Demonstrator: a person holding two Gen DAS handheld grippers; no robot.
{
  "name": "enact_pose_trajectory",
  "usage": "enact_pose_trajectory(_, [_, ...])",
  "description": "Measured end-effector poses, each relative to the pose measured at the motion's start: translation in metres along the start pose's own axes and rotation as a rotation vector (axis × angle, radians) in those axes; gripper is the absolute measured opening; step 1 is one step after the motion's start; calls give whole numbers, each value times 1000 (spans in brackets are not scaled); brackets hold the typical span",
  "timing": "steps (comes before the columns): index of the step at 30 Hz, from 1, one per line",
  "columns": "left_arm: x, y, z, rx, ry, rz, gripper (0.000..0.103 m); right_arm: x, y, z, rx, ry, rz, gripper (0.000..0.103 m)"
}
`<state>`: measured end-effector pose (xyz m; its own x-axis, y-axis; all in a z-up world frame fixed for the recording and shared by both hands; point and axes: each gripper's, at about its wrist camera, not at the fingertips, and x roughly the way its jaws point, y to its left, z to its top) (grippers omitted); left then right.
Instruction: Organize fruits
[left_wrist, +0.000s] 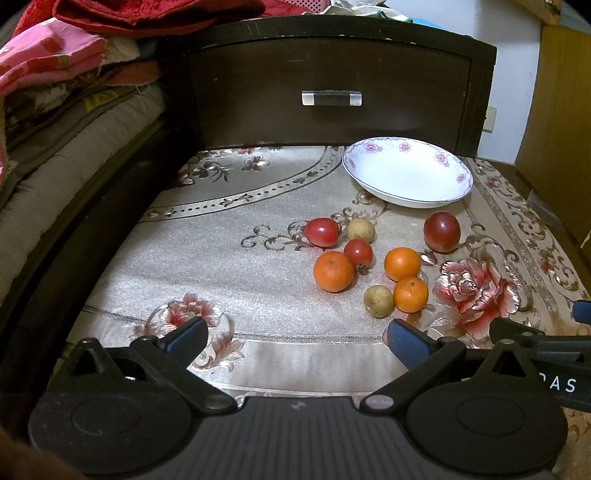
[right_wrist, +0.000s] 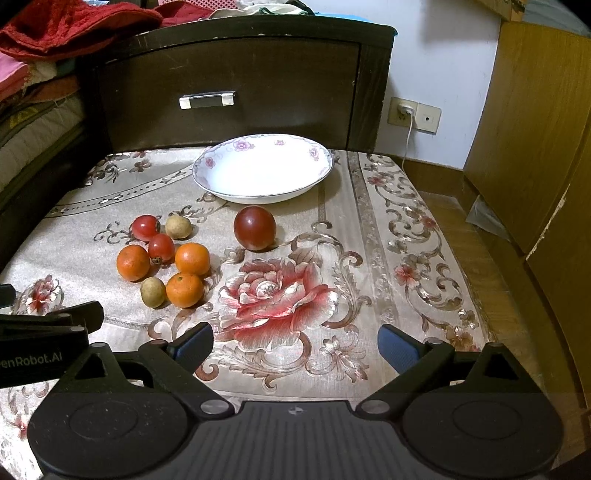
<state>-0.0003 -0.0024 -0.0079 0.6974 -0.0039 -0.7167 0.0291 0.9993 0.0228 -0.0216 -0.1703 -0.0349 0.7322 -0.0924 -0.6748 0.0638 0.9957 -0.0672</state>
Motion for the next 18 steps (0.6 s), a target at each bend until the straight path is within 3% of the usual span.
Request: enact_pose_trajectory(18, [4, -2, -2, 17, 10, 15, 103, -1, 0, 1, 4, -3, 3, 93])
